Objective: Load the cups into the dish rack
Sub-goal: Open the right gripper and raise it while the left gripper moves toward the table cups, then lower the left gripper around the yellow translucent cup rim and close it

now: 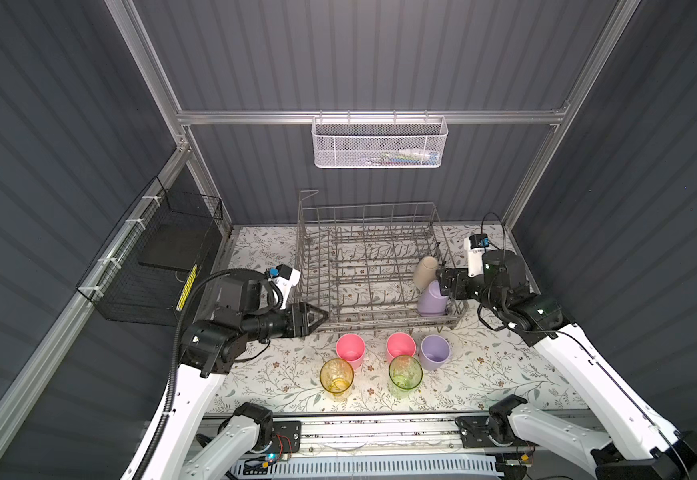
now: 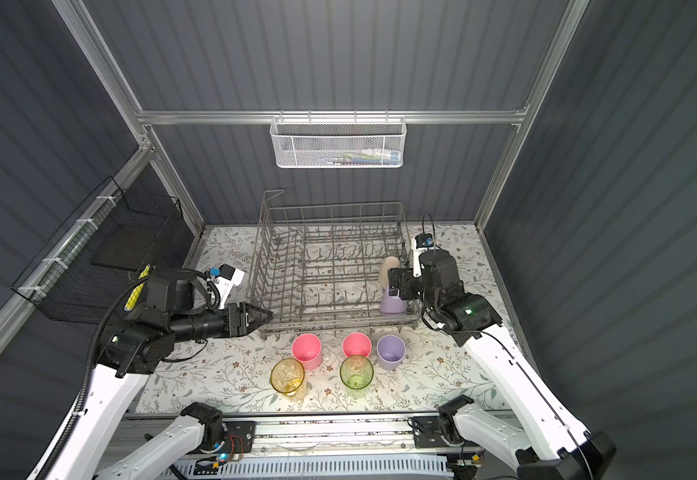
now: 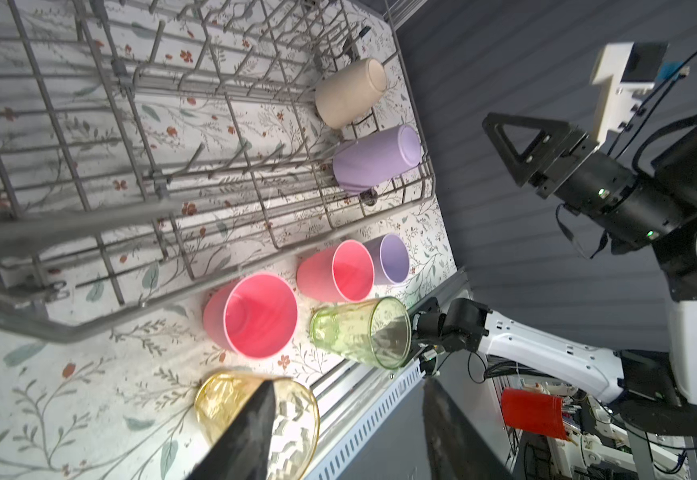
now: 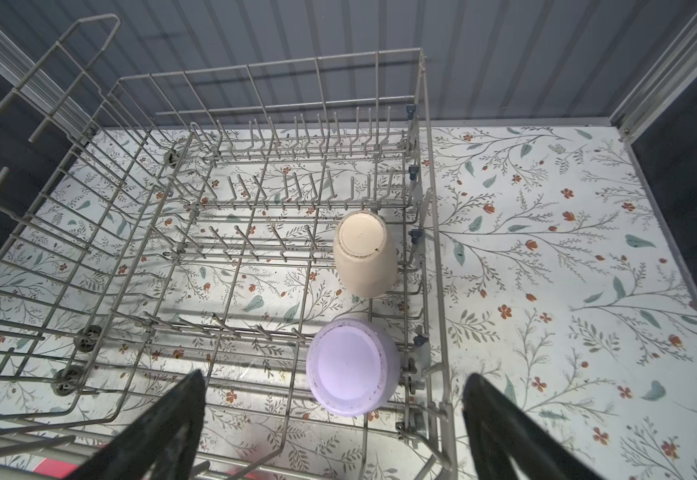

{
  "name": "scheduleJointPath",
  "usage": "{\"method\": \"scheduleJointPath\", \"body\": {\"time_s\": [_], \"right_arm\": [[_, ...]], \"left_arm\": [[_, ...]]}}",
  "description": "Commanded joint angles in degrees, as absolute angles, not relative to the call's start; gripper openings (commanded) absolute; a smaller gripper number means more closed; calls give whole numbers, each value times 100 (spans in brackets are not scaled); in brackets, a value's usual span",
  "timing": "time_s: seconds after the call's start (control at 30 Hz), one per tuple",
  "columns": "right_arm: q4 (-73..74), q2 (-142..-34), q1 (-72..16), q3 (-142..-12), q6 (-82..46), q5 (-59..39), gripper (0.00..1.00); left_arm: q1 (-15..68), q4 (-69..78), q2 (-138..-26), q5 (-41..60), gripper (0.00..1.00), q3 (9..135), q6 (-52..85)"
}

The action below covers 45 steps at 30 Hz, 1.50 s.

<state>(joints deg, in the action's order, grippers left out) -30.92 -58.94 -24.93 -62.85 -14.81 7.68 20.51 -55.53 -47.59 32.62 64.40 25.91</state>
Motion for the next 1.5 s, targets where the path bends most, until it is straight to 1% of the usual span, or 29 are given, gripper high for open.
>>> {"method": "scheduleJointPath", "body": {"time_s": [0.0,0.2,0.53,0.87,1.13,1.23,1.47], "right_arm": [[-2878,-5948,-2505,-6245,-1536,540,96],[-2767,-5962,-2505,-6113,-1642,346,97],[-2670,-5924,-2505,-5928,-1723,232,97],[-2573,-6070,-2505,-5854,-1696,227,98],[-2524,-6230,-2505,-5880,-1666,174,98],[-2527,-6259,-2500,-5889,-1652,174,98],[-2453,-6365,-2505,-5873,-1661,119,99]], "left_arm": [[2021,-6542,-4585,3278,56,6011,2575],[2022,-6536,-4177,3387,55,5111,2683],[2030,-6212,-4084,3287,53,4551,2786],[2171,-5845,-4515,3126,51,4378,2790],[2918,-5355,-4842,2566,51,4227,3160],[2962,-5334,-4865,2518,50,4200,3203],[2970,-5338,-4878,2374,45,4061,3228]]}}
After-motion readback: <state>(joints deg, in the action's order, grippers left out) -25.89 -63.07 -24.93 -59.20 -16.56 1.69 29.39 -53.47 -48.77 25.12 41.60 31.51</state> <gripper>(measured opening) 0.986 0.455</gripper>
